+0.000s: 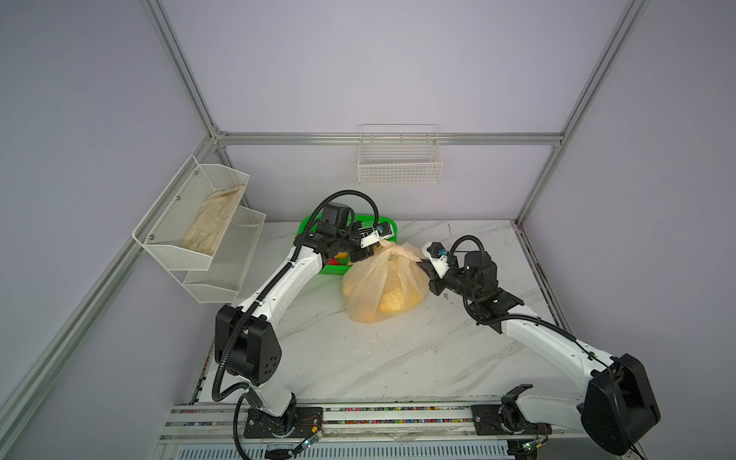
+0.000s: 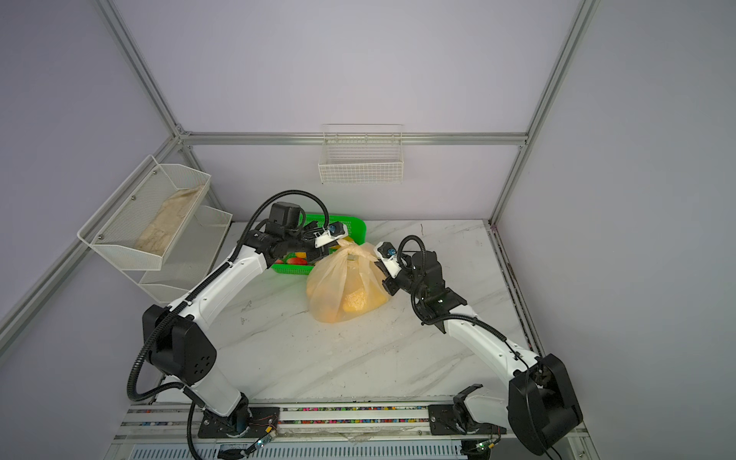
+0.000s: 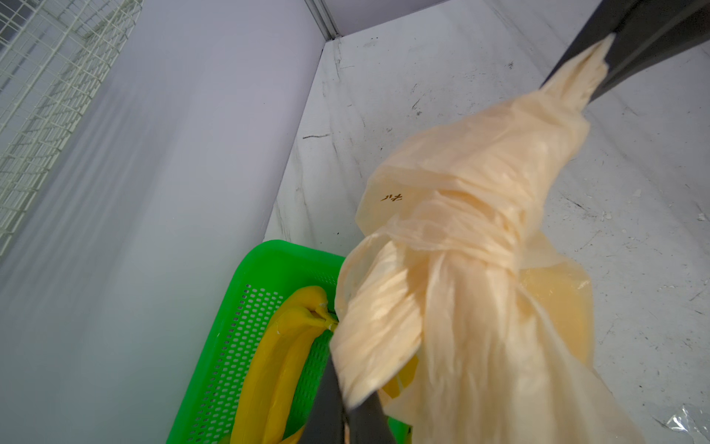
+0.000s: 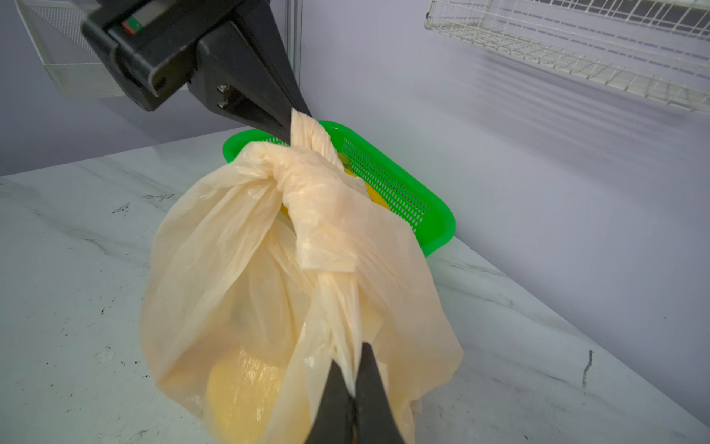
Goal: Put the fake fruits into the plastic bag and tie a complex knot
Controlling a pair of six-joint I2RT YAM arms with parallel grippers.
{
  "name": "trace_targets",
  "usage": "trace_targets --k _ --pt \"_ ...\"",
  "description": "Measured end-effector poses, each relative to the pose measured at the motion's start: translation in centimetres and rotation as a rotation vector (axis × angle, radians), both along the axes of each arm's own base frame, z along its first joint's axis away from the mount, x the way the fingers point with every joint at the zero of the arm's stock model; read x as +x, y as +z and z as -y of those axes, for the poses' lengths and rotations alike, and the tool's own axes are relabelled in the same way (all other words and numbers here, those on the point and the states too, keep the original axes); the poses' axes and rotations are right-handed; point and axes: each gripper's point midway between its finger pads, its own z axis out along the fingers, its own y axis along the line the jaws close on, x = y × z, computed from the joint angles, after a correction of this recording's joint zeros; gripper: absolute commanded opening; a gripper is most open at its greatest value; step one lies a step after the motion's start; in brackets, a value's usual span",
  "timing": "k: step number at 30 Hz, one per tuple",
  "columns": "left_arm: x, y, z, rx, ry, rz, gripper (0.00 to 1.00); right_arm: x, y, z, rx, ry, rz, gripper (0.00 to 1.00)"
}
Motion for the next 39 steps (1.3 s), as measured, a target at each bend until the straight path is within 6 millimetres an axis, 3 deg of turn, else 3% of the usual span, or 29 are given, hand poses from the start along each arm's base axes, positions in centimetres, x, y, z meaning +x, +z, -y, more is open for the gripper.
trace_targets --k 10,26,33,39 --pt "0.7 -1.8 -1.7 0.055 0.073 -0.011 0.0 -0.3 -1.2 1.4 0.012 -0.084 -0.099 0.0" --pt "-0.1 -3.7 -5.8 0.111 0.195 -0.022 0.0 -1.3 -4.5 2.3 0.144 -0.214 -0.377 0.0" --pt "-0.8 -6.6 -7.5 0.161 0.251 -0.046 0.0 -2.6 -7.2 4.4 0.222 -0.339 -0.494 0.0" --pt "-0.8 -7.3 -8.1 0.176 0.277 -0.033 0.0 -2.6 -8.2 7.2 0.299 -0.449 -0.539 0.0"
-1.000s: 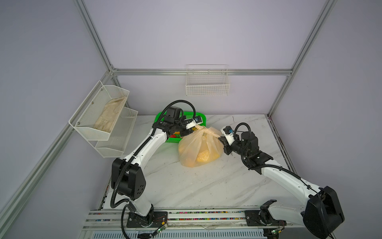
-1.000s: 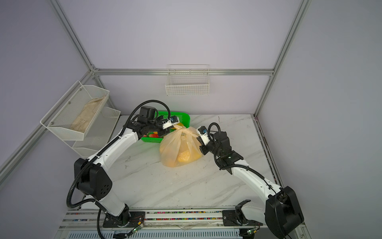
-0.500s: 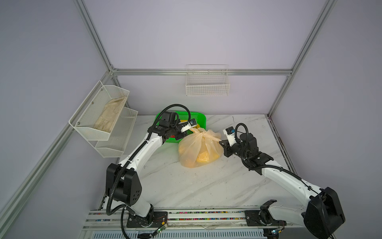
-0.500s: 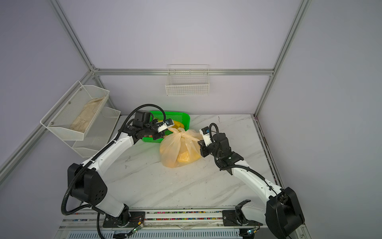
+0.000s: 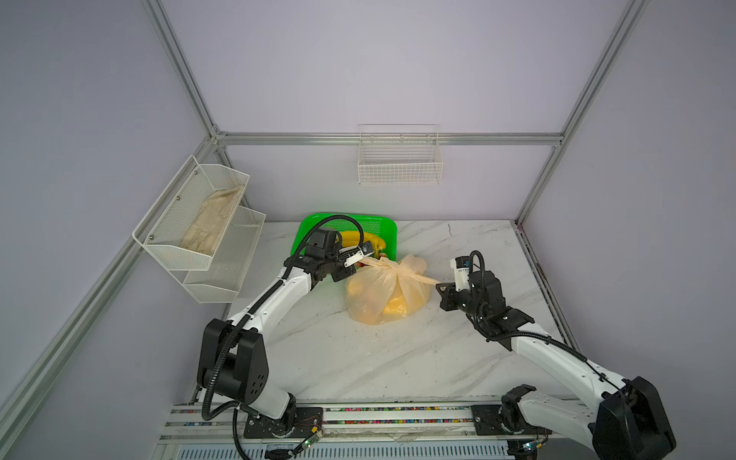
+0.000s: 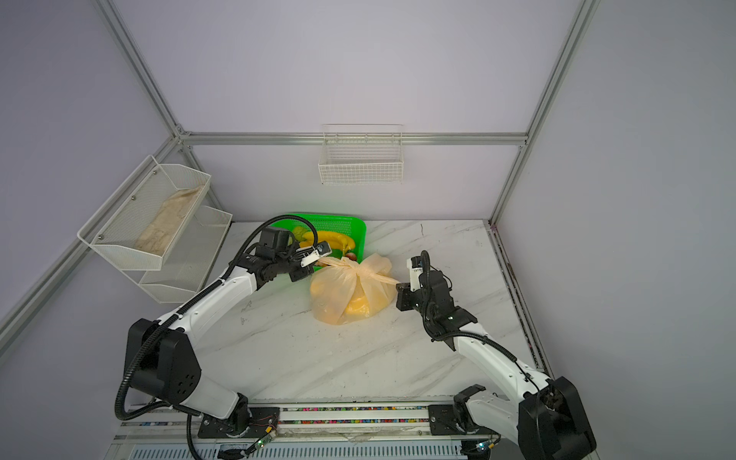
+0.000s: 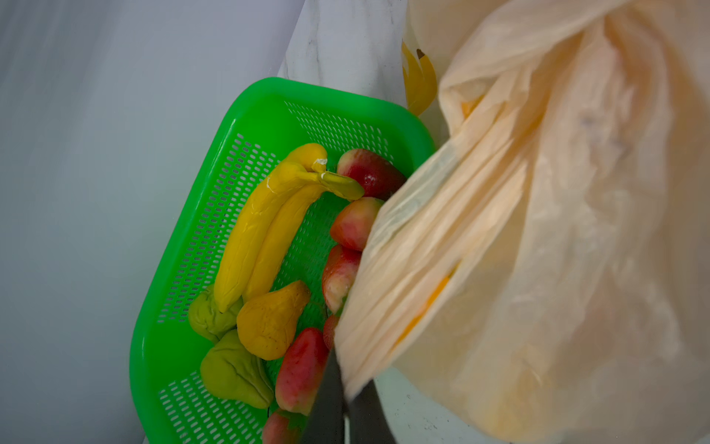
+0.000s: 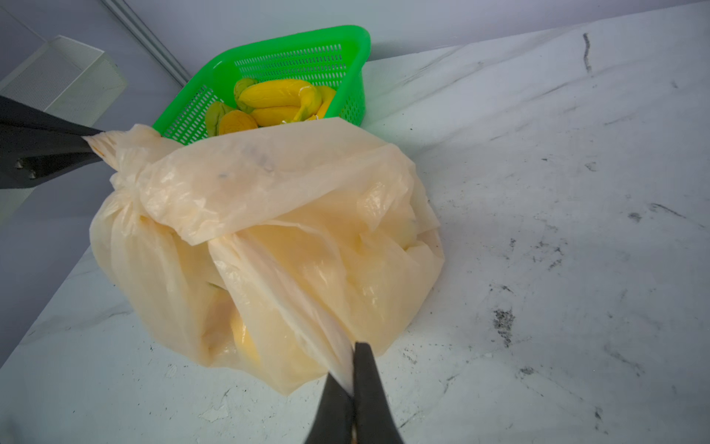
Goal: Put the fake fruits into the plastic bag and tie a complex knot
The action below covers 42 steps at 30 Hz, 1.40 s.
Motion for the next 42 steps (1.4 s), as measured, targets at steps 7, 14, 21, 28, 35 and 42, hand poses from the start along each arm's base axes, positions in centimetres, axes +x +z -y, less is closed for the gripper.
trace_targets --k 7,14,21,28,35,42 --pt "-0.1 -0.4 -0.4 -0.006 0.037 -0.01 0.0 -1.1 1.4 1.8 0.06 -0.08 0.032 0.0" --pt "-2.4 1.2 -1.5 -0.044 0.086 0.013 0.0 -2.8 3.3 1.6 0.141 -0.049 0.048 0.0" --pt "-1.8 -1.7 -1.9 -0.032 0.14 -0.052 0.0 -3.2 -1.2 1.7 0.162 -0.078 -0.086 0.0" --pt "-1.9 -5.4 -2.1 -0.022 0.167 -0.128 0.0 -3.9 -3.5 2.9 0.222 -0.142 -0.147 0.0" --pt "-1.7 -5.6 -2.4 -0.047 0.192 -0.126 0.0 -4.0 -2.6 3.6 0.272 -0.188 -0.118 0.0" --pt "-2.2 -5.2 -2.0 -0.118 0.222 -0.163 0.33 -3.8 -2.0 4.2 0.24 -0.191 -0.072 0.24"
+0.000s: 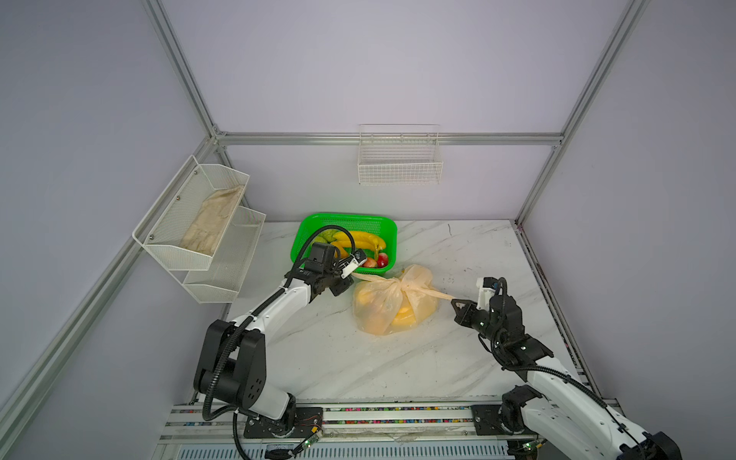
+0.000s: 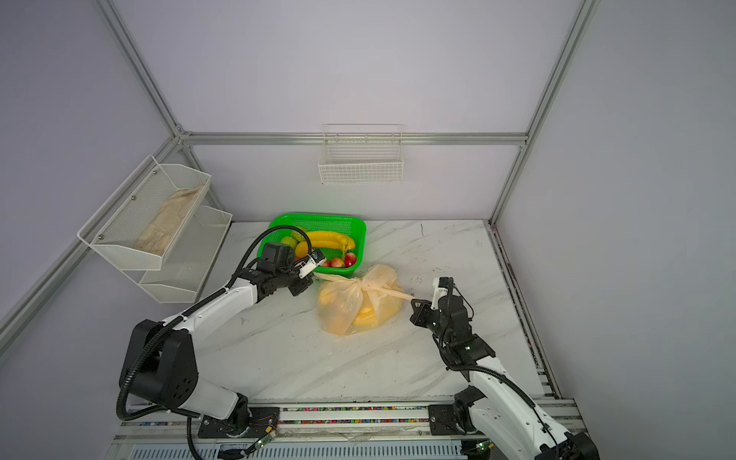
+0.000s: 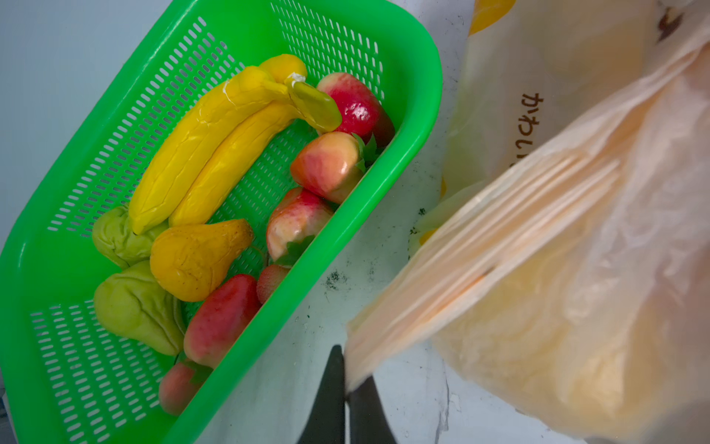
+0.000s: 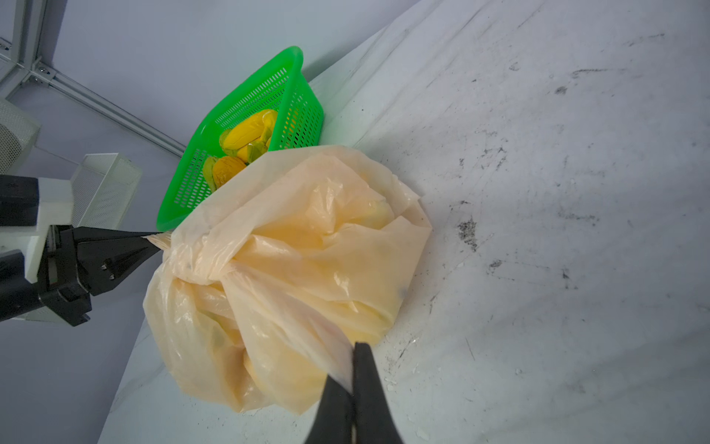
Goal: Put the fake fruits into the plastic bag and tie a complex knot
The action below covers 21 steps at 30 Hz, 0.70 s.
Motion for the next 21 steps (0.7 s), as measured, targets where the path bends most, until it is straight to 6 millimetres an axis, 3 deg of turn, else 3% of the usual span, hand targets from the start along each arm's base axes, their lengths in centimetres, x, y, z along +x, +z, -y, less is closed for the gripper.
trace_targets --k 4,7,12,15,18,21 --pt "0.1 1.7 -3.8 -0.047 0.19 -0.005 0.62 0.8 0.8 1.8 -0.076 -0.049 0.013 0.6" --pt "-0.5 4.0 -5.5 -0.116 0.303 0.013 0.72 1.4 3.6 1.6 -0.113 -0.026 0.057 0.77" --pt "-1.9 8.7 -5.5 -0.295 0.419 0.074 0.8 1.5 11.8 2.1 -0.144 -0.032 0.23 0.85" --pt "-2.5 11.4 -6.4 -0.422 0.506 0.175 0.88 2.1 15.6 2.9 -0.177 -0.078 0.315 0.87" --pt "-3.6 11.5 -8.3 -0.509 0.617 0.29 1.0 3.7 16.7 4.1 -0.246 -0.16 0.348 0.91" --pt "-4.6 9.0 -11.1 -0.504 0.747 0.39 1.0 5.7 15.2 6.1 -0.346 -0.278 0.344 0.97"
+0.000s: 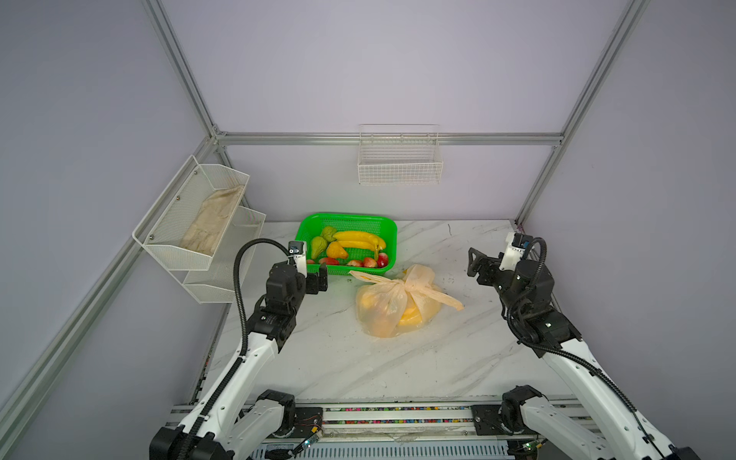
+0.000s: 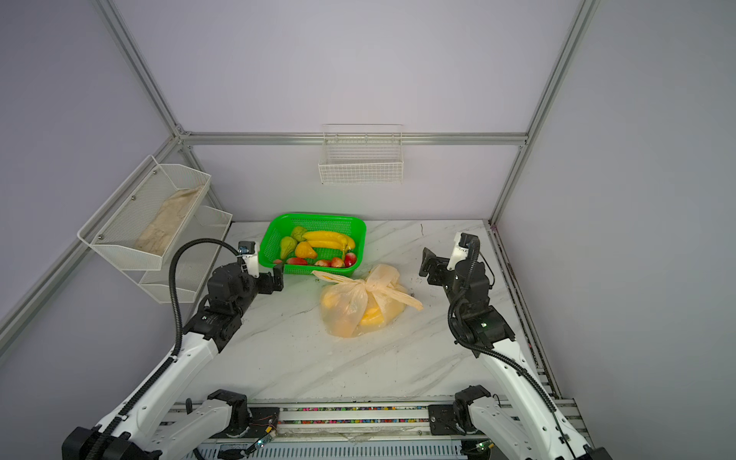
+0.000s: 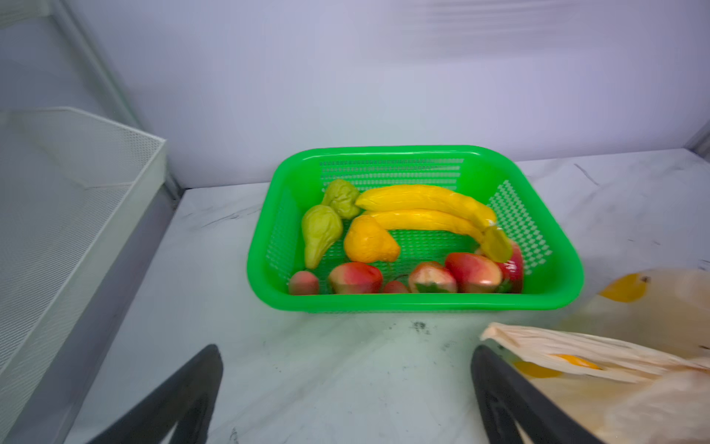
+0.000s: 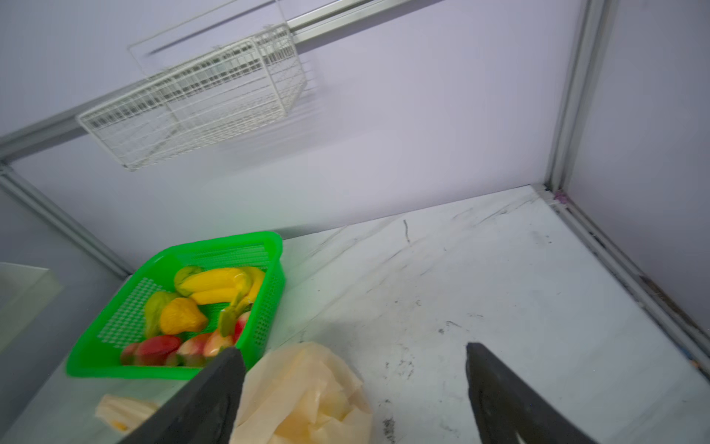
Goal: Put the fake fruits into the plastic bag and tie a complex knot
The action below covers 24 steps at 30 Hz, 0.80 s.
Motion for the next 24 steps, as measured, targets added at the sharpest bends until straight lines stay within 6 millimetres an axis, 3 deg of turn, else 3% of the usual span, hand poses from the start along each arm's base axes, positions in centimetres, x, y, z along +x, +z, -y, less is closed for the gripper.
trace_targets --k 3,6,12,16,20,24 --pt "-0.4 -2.9 -2.5 0.044 0.131 0.014 1.0 1.7 -3.9 1.8 -0.095 -0.122 -0.041 0.97" --pt "0.4 -5.3 -4.3 0.093 0.22 -0.005 1.0 3.2 -8.2 3.3 -0.177 -0.212 -0.1 0.97" --pt "2.9 -11.3 -4.9 0.193 0.229 -0.066 1.0 3.8 -15.1 4.7 -0.293 -0.268 -0.13 0.97" --pt "2.9 -14.9 -5.0 0.222 0.209 -0.104 1.0 3.6 -16.3 5.2 -0.31 -0.276 -0.069 0.97" --pt "3.3 -15.5 -5.9 0.207 0.224 -0.101 1.0 4.6 -17.2 5.7 -0.318 -0.277 -0.029 0.97" --pt "3.7 -15.1 -7.5 0.158 0.24 -0.075 1.0 5.7 -16.6 6.0 -0.278 -0.257 0.054 0.97"
